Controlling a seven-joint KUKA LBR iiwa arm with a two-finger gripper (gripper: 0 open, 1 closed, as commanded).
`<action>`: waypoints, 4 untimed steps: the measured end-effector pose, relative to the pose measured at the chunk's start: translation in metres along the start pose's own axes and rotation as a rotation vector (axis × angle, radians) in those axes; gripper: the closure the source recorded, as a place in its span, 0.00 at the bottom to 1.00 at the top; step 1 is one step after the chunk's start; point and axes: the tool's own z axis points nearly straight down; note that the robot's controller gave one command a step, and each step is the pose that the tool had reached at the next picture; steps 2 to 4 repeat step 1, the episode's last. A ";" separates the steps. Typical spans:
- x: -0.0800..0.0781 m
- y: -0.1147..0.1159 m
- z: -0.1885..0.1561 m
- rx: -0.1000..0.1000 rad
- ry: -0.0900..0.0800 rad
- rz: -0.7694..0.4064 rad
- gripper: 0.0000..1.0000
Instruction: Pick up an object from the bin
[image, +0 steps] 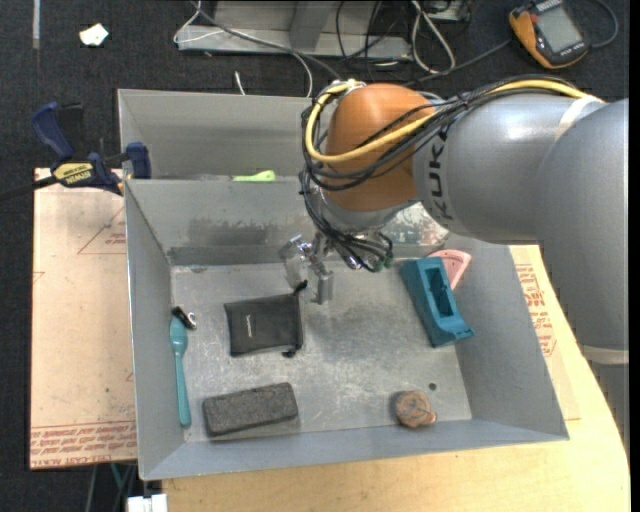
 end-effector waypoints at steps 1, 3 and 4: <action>0.015 0.001 -0.025 -0.009 0.019 -0.045 1.00; 0.015 0.001 -0.025 -0.009 0.019 -0.045 1.00; 0.015 0.001 -0.025 -0.009 0.019 -0.045 1.00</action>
Offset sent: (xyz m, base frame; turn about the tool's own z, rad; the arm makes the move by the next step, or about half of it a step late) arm -0.0117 -0.0180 0.1248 -0.2086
